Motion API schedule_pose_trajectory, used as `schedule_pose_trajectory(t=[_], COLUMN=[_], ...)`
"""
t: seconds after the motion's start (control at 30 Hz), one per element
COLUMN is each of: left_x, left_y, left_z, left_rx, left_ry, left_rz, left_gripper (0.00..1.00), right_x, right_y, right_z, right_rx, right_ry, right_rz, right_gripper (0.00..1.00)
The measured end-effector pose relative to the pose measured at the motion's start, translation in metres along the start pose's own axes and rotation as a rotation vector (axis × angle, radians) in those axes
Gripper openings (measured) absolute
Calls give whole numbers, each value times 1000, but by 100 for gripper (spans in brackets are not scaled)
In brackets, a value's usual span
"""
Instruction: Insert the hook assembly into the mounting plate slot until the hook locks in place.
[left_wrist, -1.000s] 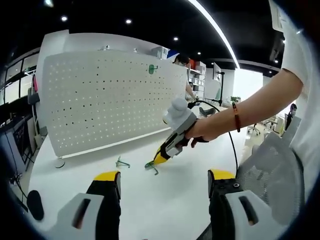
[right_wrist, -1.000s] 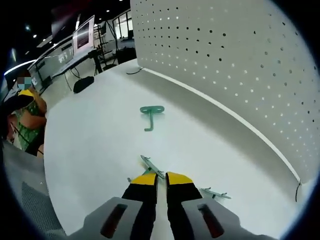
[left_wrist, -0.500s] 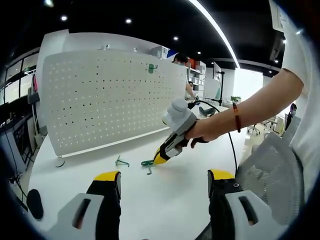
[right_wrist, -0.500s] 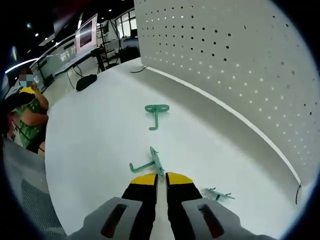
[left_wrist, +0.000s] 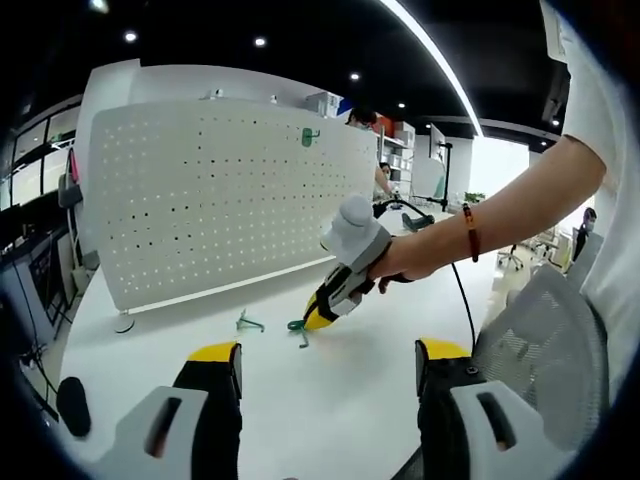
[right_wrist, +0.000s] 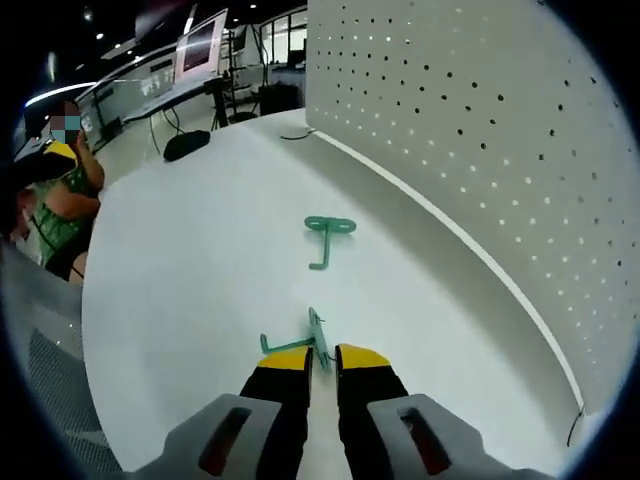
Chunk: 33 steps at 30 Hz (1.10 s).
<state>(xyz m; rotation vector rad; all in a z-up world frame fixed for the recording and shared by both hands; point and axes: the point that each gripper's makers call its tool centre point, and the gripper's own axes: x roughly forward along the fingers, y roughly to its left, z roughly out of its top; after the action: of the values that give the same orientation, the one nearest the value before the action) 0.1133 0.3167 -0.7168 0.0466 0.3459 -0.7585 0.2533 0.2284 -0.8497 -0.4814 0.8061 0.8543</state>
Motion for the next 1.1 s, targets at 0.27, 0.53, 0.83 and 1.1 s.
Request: schedule_pose_trajectory(t=[0.27, 0.53, 0.83, 1.1], left_x=[0, 2, 3, 2], left_y=[2, -2, -2, -1], left_z=[0, 2, 6, 16], left_rx=[-2, 1, 7, -7], left_ry=[1, -1, -2, -37], left_rz=[6, -2, -10, -6], left_gripper=[72, 72, 72, 70], right_x=[3, -1, -14, -27], right_y=[2, 3, 0, -1], right_z=[-3, -4, 6, 20], right_rx=[-9, 19, 50, 67], right_ry=[14, 2, -54, -117], right_rz=[6, 4, -19, -43], right_gripper=[4, 2, 2, 2])
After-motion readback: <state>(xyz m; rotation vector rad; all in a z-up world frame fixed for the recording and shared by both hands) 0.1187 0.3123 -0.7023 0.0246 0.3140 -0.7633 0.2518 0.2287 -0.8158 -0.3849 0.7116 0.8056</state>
